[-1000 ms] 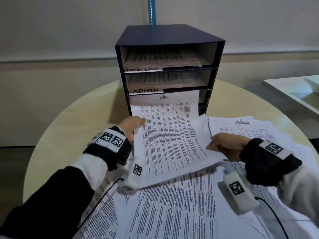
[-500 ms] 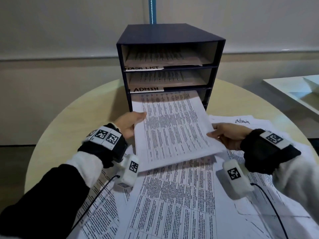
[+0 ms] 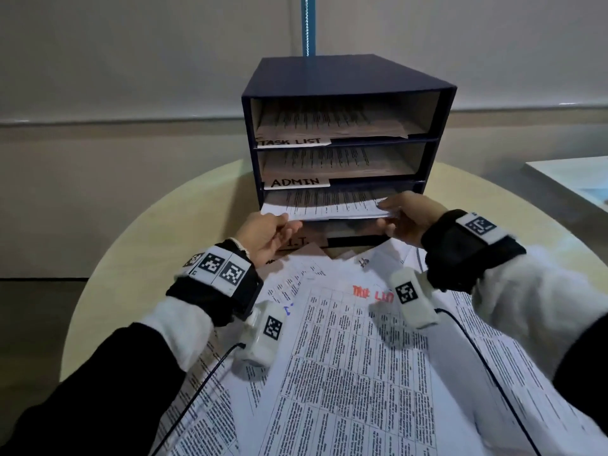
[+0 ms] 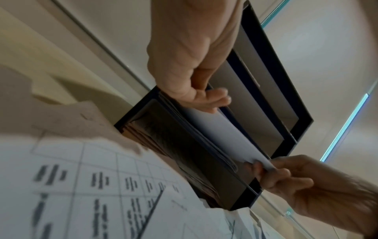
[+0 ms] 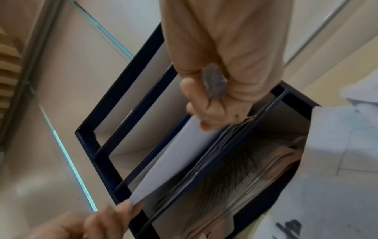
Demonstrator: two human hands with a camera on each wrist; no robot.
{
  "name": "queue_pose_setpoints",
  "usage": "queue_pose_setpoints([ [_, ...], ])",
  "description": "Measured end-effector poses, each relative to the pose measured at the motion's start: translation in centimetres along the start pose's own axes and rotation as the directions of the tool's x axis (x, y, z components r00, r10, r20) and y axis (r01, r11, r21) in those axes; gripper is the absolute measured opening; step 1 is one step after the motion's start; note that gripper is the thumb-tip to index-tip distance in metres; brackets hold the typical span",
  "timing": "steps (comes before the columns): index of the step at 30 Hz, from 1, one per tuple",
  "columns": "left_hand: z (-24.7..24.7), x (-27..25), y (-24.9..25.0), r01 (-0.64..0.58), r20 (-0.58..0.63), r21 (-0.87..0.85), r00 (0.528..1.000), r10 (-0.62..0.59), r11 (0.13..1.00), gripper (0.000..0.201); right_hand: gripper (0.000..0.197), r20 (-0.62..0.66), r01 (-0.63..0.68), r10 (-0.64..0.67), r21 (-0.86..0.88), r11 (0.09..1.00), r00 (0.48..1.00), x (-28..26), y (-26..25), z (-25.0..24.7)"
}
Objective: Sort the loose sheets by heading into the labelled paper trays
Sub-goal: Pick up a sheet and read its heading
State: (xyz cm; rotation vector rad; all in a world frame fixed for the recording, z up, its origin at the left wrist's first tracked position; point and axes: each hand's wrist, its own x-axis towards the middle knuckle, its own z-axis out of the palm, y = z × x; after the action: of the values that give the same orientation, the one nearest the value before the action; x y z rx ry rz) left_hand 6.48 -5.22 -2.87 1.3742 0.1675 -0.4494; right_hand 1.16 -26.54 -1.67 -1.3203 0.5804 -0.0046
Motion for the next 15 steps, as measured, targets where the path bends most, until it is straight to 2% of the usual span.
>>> queue_pose_setpoints([
  [2, 0.3, -0.1, 0.0, -0.023, 0.006, -0.002, 1.000, 0.024, 1.000, 0.010, 0.023, -0.084, 0.067, -0.068, -0.022, 0.998, 0.994, 0.8, 0.3, 0.2],
  [4, 0.6, -0.5, -0.3, -0.100, 0.061, 0.248, 0.994, 0.087, 0.964, 0.012, 0.032, -0.172, 0.137, -0.139, -0.025, 0.990, 0.975, 1.4, 0.1, 0.5],
  [5, 0.7, -0.7, -0.4, -0.168, 0.091, 0.428, 0.986, 0.142, 0.888, 0.012, 0.034, -0.206, 0.165, -0.163, -0.008, 0.986, 0.965, 1.6, 0.0, 0.7],
  [6, 0.8, -0.8, -0.6, -0.233, 0.118, 0.602, 0.972, 0.204, 0.764, 0.019, 0.034, -0.219, 0.185, -0.180, -0.001, 0.983, 0.959, 2.1, -0.1, 0.8],
  [8, 0.9, -0.6, -0.9, -0.283, 0.161, 0.850, 0.943, 0.292, 0.443, 0.039, 0.032, -0.202, 0.201, -0.199, -0.013, 0.980, 0.959, 2.7, -0.1, 1.1],
  [10, 1.1, -0.5, -1.2, -0.296, 0.230, 0.946, 0.900, 0.369, 0.132, 0.045, 0.031, -0.184, 0.201, -0.202, -0.029, 0.979, 0.962, 3.0, -0.1, 1.3],
  [11, 1.3, -0.5, -1.2, -0.304, 0.267, 0.952, 0.876, 0.402, 0.030, 0.044, 0.031, -0.187, 0.206, -0.210, -0.039, 0.978, 0.960, 2.9, -0.2, 1.4],
  [13, 1.5, -0.4, -1.2, -0.307, 0.311, 0.949, 0.856, 0.412, -0.077, 0.042, 0.025, -0.223, 0.210, -0.219, -0.066, 0.976, 0.950, 3.3, -0.2, 1.5],
  [15, 1.6, 0.1, -1.1, -0.319, 0.346, 0.938, 0.869, 0.353, -0.134, 0.046, 0.007, -0.270, 0.175, -0.192, -0.083, 0.981, 0.944, 3.0, -0.4, 1.9],
])
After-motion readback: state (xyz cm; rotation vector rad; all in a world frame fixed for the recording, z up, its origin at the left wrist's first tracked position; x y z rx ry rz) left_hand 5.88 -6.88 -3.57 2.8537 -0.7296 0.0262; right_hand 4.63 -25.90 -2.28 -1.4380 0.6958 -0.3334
